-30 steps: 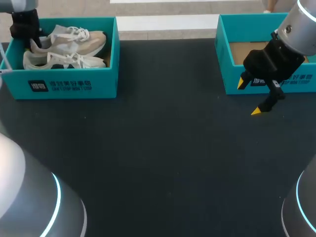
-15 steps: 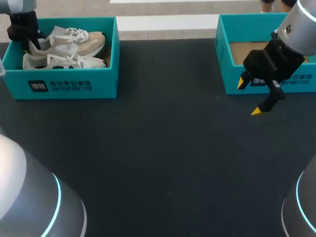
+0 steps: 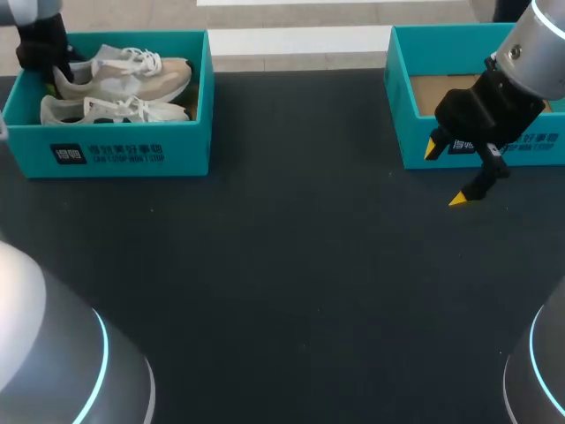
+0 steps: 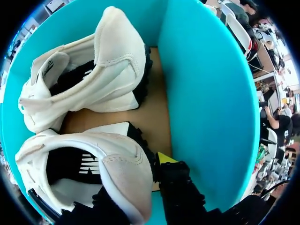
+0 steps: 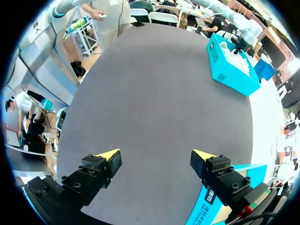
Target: Take the shoe out of the shoebox, open the shoe tongue, remove and reinsert the insole, then place the shoe into the shoebox
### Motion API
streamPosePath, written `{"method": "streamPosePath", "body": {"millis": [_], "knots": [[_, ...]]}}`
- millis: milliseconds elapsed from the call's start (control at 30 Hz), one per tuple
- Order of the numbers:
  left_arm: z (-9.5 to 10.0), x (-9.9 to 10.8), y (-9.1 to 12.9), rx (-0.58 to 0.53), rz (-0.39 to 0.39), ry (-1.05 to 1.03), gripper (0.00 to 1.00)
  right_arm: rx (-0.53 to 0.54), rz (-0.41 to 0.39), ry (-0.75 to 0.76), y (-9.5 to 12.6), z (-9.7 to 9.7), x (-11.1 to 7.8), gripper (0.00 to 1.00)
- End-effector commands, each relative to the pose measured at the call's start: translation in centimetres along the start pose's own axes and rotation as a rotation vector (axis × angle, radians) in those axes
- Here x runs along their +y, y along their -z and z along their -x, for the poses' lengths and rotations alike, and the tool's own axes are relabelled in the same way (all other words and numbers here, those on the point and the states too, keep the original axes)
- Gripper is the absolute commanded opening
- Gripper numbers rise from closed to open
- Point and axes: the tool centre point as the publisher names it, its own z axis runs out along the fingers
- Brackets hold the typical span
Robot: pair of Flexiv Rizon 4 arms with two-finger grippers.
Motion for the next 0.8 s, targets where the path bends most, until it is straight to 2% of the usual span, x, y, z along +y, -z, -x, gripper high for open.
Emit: {"method": "streamPosePath", "body": {"millis": [33,300,800], "knots": [[-0.5,0.2,-0.4,-0.017,-0.001,0.034,0.00,0.002,-0.001,0.000,-0.1,0.1,0.0,1.00],[-0.8,0.2,-0.5,-0.040,0.003,0.091,0.00,0.002,-0.001,0.000,-0.1,0.1,0.0,1.00],[0.7,-0.3,-0.5,-0.076,0.014,0.171,0.00,0.002,-0.001,0.000,-0.1,0.1,0.0,1.00]]}}
